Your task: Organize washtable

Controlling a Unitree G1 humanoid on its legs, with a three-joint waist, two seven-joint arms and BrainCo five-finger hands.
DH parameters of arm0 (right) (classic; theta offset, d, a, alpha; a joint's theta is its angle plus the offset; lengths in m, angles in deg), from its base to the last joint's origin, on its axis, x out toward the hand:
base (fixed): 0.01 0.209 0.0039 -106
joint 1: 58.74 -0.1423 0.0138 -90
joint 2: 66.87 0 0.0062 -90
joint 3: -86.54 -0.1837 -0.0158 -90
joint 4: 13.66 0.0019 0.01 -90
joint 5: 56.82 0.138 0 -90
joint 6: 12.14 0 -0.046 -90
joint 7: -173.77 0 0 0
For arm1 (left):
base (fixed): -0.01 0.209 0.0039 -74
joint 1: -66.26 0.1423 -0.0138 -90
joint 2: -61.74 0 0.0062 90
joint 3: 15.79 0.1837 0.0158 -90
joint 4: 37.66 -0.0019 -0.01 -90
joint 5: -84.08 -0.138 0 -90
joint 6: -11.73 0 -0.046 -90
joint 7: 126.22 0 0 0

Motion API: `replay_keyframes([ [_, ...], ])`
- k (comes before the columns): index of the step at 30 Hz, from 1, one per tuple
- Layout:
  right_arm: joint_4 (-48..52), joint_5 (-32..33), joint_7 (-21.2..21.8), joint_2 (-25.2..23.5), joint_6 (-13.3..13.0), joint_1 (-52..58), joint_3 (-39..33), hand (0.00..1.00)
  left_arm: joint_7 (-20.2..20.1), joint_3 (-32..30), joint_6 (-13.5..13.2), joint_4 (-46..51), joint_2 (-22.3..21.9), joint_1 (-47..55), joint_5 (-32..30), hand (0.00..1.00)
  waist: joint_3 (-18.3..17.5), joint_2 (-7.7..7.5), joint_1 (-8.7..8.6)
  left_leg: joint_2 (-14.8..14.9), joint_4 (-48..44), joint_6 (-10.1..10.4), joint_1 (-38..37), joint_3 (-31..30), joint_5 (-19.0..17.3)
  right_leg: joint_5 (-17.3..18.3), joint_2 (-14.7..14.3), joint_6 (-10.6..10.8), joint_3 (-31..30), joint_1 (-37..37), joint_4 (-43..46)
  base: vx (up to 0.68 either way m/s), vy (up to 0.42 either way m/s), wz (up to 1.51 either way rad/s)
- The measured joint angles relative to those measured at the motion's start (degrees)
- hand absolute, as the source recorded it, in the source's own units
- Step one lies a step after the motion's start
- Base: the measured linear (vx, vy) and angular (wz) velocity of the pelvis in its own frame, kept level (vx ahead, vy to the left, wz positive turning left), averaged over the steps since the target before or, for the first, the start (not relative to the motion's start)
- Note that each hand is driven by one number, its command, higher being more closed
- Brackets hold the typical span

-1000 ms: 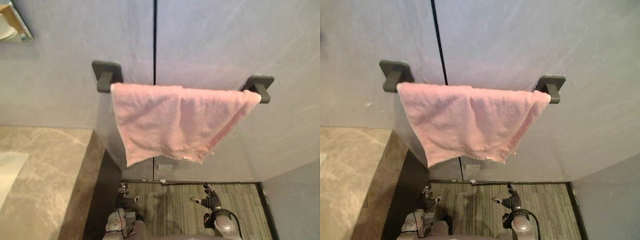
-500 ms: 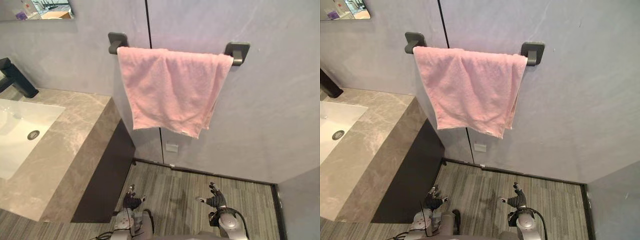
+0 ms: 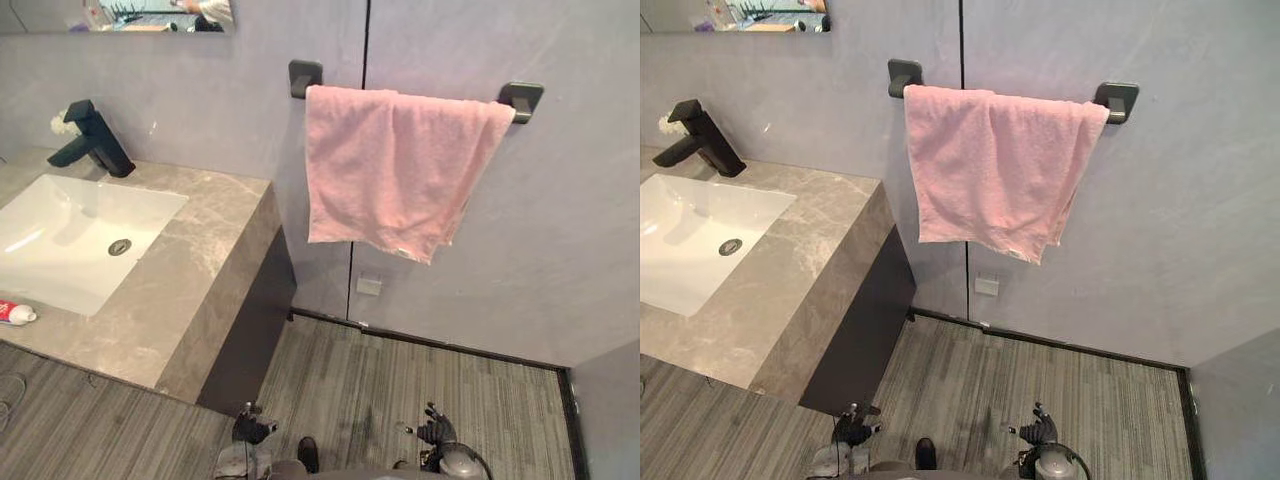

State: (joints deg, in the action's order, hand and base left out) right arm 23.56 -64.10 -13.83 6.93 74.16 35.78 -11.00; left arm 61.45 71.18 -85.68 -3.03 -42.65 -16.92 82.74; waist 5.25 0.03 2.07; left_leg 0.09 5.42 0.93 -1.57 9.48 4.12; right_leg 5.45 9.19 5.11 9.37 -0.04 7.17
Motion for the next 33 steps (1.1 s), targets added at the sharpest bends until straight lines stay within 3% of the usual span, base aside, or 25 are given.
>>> replay_keyframes([
  [7, -0.29, -0.01, 0.02, -0.82, 0.12, -0.10, -0.57, 0.00, -0.02, -4.37, 0.22, -0.48, -0.91, -0.19, -1.65, 0.00, -0.07, -0.49, 0.10, -0.06, 0.35, -0.50, -1.34, 1.53, -0.48, -0.46, 0.04, 0.24, -1.84, -0.60, 0.00, -0.04, 0.033, -0.10],
  [10, 0.31, 0.00, 0.03, -1.46, 0.14, -0.29, -0.23, 0.00, -0.04, -5.60, 0.39, -0.41, -1.08, -0.31, -1.64, 0.00, 0.14, -0.75, 0.11, -0.25, -0.03, -0.69, -0.98, 1.41, -0.60, 1.02, 0.64, 0.57, -2.15, 1.14, 2.98, 0.02, 0.002, 0.02],
  [13, 1.55, 0.01, 0.01, -2.02, 0.21, -0.09, 0.83, 0.00, -0.03, -6.23, 0.56, -0.01, -1.08, -0.42, -1.74, 0.00, 0.55, -1.05, -0.19, -1.15, -0.91, -0.96, 0.30, -0.52, -0.82, 5.91, -1.16, 1.03, -8.84, 2.30, 7.32, 0.02, -0.044, 0.41],
  [14, 2.72, 0.09, 0.02, -2.42, 0.17, -0.06, 0.84, 0.00, -0.02, -6.53, 0.56, 0.32, -1.03, -0.40, -1.73, 0.00, 0.60, -1.26, -1.35, -1.90, -3.02, -1.59, 1.67, -3.11, -1.27, 7.77, -1.42, 1.16, -10.21, 2.47, 8.90, 0.10, -0.065, 0.90],
  [16, 3.01, 0.73, 0.03, -2.09, 0.16, -0.46, 0.71, 0.00, 0.05, -6.72, 0.55, 0.74, -1.34, -0.63, -1.53, 0.00, 1.22, -1.70, -0.17, -2.51, -6.49, -1.53, 3.43, -4.51, -2.88, 8.26, -0.97, 1.27, -10.17, 2.74, 10.15, 0.12, -0.032, 0.61],
  [17, 3.45, 1.21, 0.03, -2.37, 0.16, -0.70, 0.75, 0.00, 0.04, -6.68, 0.50, 1.25, -1.55, -0.69, -1.61, 0.00, 1.13, -0.96, 0.83, -2.49, -9.50, -1.61, 4.83, -5.24, -4.12, 8.14, -0.98, 1.05, -9.87, 2.03, 10.13, 0.13, -0.008, 0.39],
  [22, 4.74, 1.22, 0.02, -3.28, 0.15, -2.57, 0.94, 0.00, 0.04, -6.67, 0.14, 3.06, -1.47, -0.97, -1.56, 0.00, 2.02, -1.11, 1.91, -2.64, -14.86, -1.45, 10.77, -11.06, -4.89, 7.68, -2.29, 0.30, -7.64, 1.80, 9.27, 0.05, -0.036, 0.62],
  [24, 4.75, 1.24, -0.15, -2.73, 0.18, -3.63, 0.82, 0.00, 0.09, -6.49, 0.09, 3.29, -1.49, -1.36, -1.53, 0.00, 2.94, -0.51, 1.95, -3.19, -15.62, -0.94, 13.25, -12.68, -3.47, 8.18, -2.12, -0.54, -4.81, 2.80, 10.24, -0.07, -0.052, 0.95],
  [26, 5.14, 1.45, -1.24, -1.15, 0.20, -5.78, 0.46, 0.00, 0.20, -4.50, 0.11, 5.46, -2.11, -2.02, -1.54, 0.00, 4.41, 1.07, 1.22, -4.89, -12.41, 0.45, 15.92, -12.67, 4.75, 9.03, -1.53, -3.80, -1.89, 4.44, 11.89, -0.15, -0.002, 1.50],
  [27, 5.20, 1.69, -1.38, -0.65, 0.23, -5.30, 0.40, 0.00, 0.24, -3.76, -0.10, 5.91, -2.45, -2.07, -1.55, 0.00, 4.50, 1.17, 0.35, -4.88, -9.36, 1.85, 15.32, -10.83, 6.43, 8.54, -0.27, -4.18, -0.67, 4.32, 10.46, -0.14, 0.019, 1.97],
  [28, 5.42, 1.84, -1.99, -0.86, 0.35, -6.29, 0.12, 0.00, 0.12, -3.78, 0.21, 6.32, -3.11, -2.69, -1.63, 0.00, 5.41, 1.40, 0.07, -0.33, -23.02, -3.96, 15.96, 8.60, -6.38, 8.71, 1.69, -2.93, 5.56, 2.96, 11.42, -0.08, 0.000, 1.44],
  [29, 5.38, 1.92, -2.21, -1.15, 0.47, -6.26, 0.11, 0.00, 0.11, -3.53, 0.31, 6.29, -3.16, -2.79, -1.63, 0.00, 5.42, 1.39, -0.08, 1.71, -27.16, -3.95, 14.95, 13.81, -9.45, 8.72, 2.31, -2.94, 7.40, 2.73, 12.33, -0.06, -0.008, 1.28],
  [30, 5.27, 1.92, -2.24, -1.38, 0.57, -6.30, 0.10, 0.00, 0.04, -3.00, 0.31, 6.26, -3.20, -2.80, -1.64, 0.00, 5.43, 1.37, -0.45, 3.49, -29.81, -3.86, 13.72, 17.74, -11.39, 8.72, 2.91, -2.94, 9.11, 2.37, 13.19, -0.05, 0.013, 1.05],
  [31, 4.86, 1.92, -2.24, -1.45, 0.45, -6.56, 0.11, 0.00, 0.00, -1.18, 0.22, 5.48, -3.12, -2.70, -1.69, 0.00, 5.19, 1.77, -1.93, 6.68, -31.59, -3.50, 10.75, 22.82, -13.87, 8.74, 3.64, -2.97, 12.41, 1.62, 14.45, -0.09, 0.105, 1.38],
  [33, 2.65, 1.91, -2.24, 0.29, 0.51, -8.27, 0.03, 0.00, -0.23, 1.79, 0.19, 3.97, -2.91, -4.19, -1.75, 0.00, 4.98, 3.39, -2.82, 6.46, -28.43, -3.45, 10.16, 23.77, -14.78, 9.10, 3.75, -2.61, 15.82, 1.84, 16.80, -0.10, 0.150, 1.29],
])
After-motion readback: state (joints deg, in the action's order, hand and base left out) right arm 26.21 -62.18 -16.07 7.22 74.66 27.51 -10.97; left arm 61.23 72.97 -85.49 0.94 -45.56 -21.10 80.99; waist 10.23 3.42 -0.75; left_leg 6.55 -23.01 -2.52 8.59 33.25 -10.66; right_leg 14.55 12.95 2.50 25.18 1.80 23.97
